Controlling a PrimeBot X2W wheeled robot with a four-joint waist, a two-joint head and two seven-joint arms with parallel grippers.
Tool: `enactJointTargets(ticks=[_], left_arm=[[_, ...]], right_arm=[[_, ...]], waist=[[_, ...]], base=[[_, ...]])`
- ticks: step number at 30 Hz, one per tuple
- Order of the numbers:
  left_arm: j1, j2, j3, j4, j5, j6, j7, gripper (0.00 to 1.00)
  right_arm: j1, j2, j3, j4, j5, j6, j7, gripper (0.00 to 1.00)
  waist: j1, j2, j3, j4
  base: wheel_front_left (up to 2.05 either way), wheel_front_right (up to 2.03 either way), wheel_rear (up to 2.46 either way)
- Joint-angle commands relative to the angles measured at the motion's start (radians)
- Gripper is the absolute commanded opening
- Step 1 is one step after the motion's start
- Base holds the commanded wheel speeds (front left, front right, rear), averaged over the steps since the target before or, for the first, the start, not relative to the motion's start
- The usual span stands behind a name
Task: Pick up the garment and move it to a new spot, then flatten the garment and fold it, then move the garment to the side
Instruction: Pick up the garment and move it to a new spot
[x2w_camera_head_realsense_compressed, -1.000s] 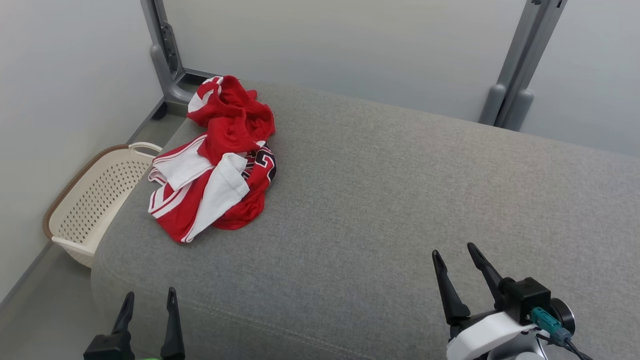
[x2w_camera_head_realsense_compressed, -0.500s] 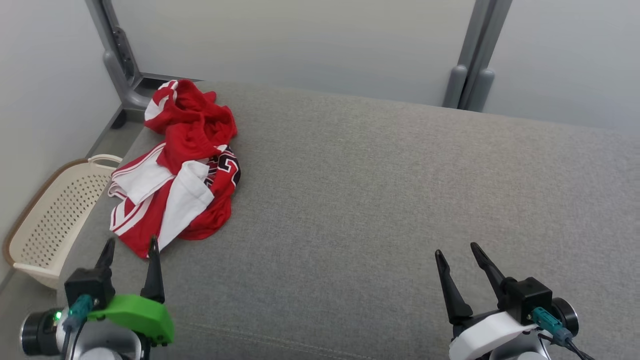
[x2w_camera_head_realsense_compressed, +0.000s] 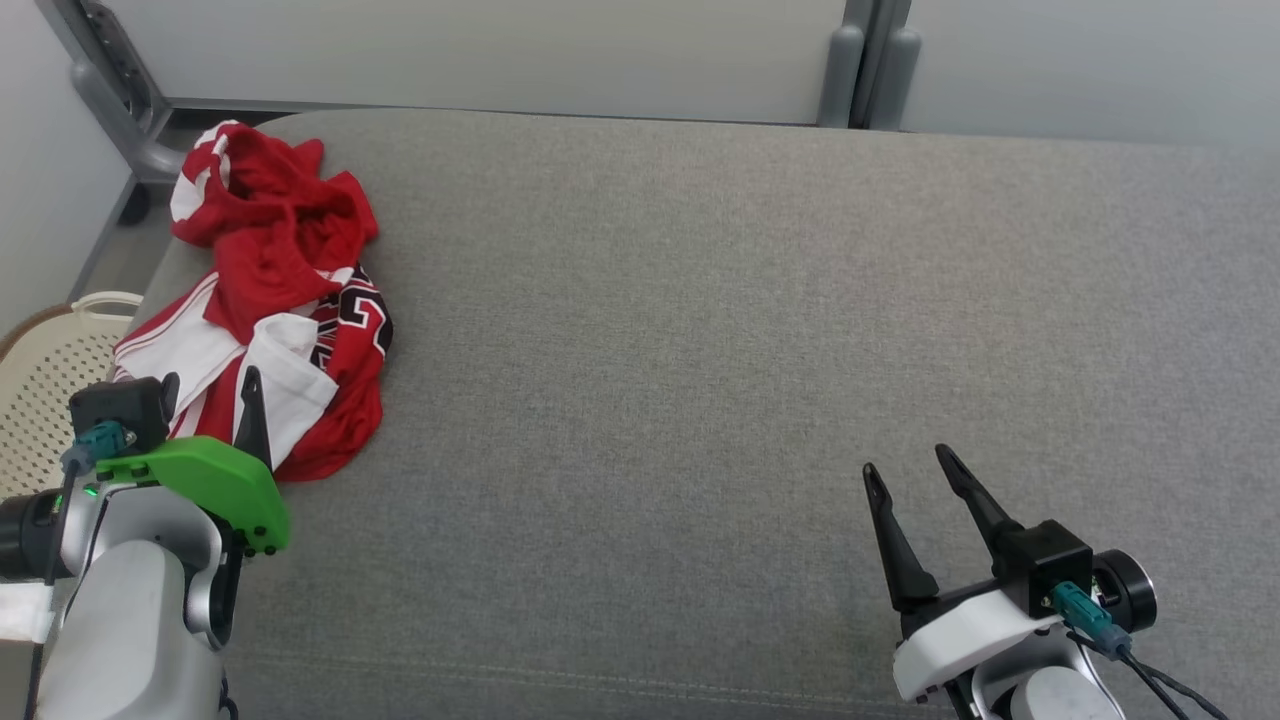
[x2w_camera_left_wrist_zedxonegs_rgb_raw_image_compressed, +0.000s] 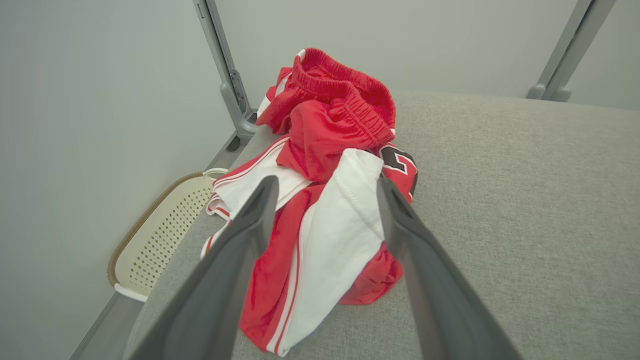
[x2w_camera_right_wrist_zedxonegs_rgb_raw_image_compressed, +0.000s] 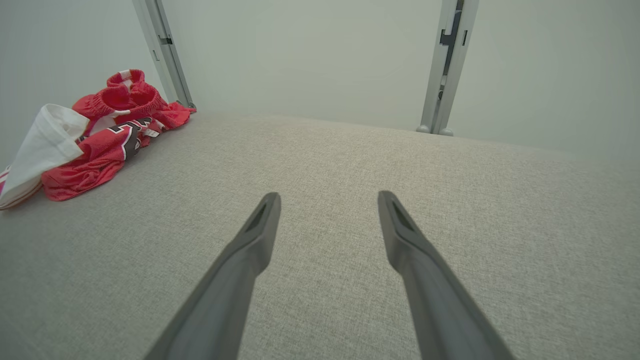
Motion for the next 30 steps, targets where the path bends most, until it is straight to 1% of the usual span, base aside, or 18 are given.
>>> enactJointTargets(ticks=[1,5,8,11,15,18,21,22,23,24,25,26,30], left_arm=[[-0.024,0.001,-0.001,0.012,-0.004,-0.006,0.003,1.0],[-0.096,0.007,-0.003,0.109,-0.016,-0.019,0.019,1.0],[-0.146,0.013,-0.005,0.178,-0.028,-0.033,0.051,1.0],[-0.193,0.028,-0.01,0.229,-0.017,-0.011,0.079,1.0],[-0.24,0.038,-0.007,0.285,-0.025,-0.005,0.11,1.0],[-0.272,0.047,-0.013,0.338,-0.044,-0.038,0.171,1.0],[-0.289,0.057,-0.019,0.36,-0.056,-0.054,0.21,1.0],[-0.292,0.06,-0.024,0.365,-0.053,-0.057,0.215,0.84],[-0.293,0.062,-0.026,0.37,-0.053,-0.057,0.221,0.43],[-0.294,0.063,-0.028,0.374,-0.055,-0.058,0.225,0.31],[-0.294,0.066,-0.029,0.377,-0.057,-0.058,0.229,0.08],[-0.294,0.07,-0.03,0.378,-0.058,-0.059,0.231,0.0],[-0.295,0.063,-0.033,0.376,-0.076,-0.072,0.242,0.0]], right_arm=[[-0.013,-0.004,-0.003,-0.005,-0.006,0.0,0.003,1.0],[-0.035,-0.01,-0.006,-0.021,-0.019,0.0,0.01,1.0],[-0.055,-0.013,-0.004,-0.035,-0.024,0.0,0.012,1.0],[-0.075,-0.014,0.0,-0.043,-0.028,0.0,0.015,1.0],[-0.096,-0.013,0.008,-0.046,-0.031,0.0,0.016,1.0],[-0.107,-0.012,0.01,-0.039,-0.027,0.0,0.013,1.0],[-0.113,-0.012,0.004,-0.035,-0.028,0.0,0.009,1.0],[-0.114,-0.011,0.002,-0.033,-0.028,0.0,0.007,1.0],[-0.114,-0.011,0.001,-0.031,-0.029,0.0,0.006,1.0],[-0.115,-0.01,-0.001,-0.029,-0.029,0.0,0.005,1.0],[-0.116,-0.01,-0.002,-0.026,-0.028,0.0,0.004,1.0],[-0.117,-0.009,-0.003,-0.024,-0.026,0.0,0.003,1.0],[-0.119,-0.007,-0.003,-0.012,-0.017,0.0,0.001,1.0]], waist=[[0.0,0.0,0.061,-0.041],[0.0,0.0,0.114,-0.052],[0.0,0.0,0.152,-0.058],[0.0,0.0,0.186,-0.065],[0.0,0.0,0.221,-0.075],[0.0,0.0,0.242,-0.088],[0.0,0.0,0.248,-0.094],[0.0,0.0,0.249,-0.096],[0.0,0.0,0.248,-0.097],[0.0,0.0,0.247,-0.099],[0.0,0.0,0.245,-0.1],[0.0,0.0,0.243,-0.101],[0.0,0.0,0.228,-0.102]], base=[[0.0,0.0,0.0],[0.0,0.0,0.0],[0.0,0.0,0.0],[0.0,0.0,0.0],[0.0,0.0,0.0],[0.0,0.0,0.0],[0.0,0.0,0.0],[0.0,0.0,0.0],[0.0,0.0,0.0],[0.0,0.0,0.0],[0.0,0.0,0.0],[0.0,0.0,0.0],[0.0,0.0,0.0]])
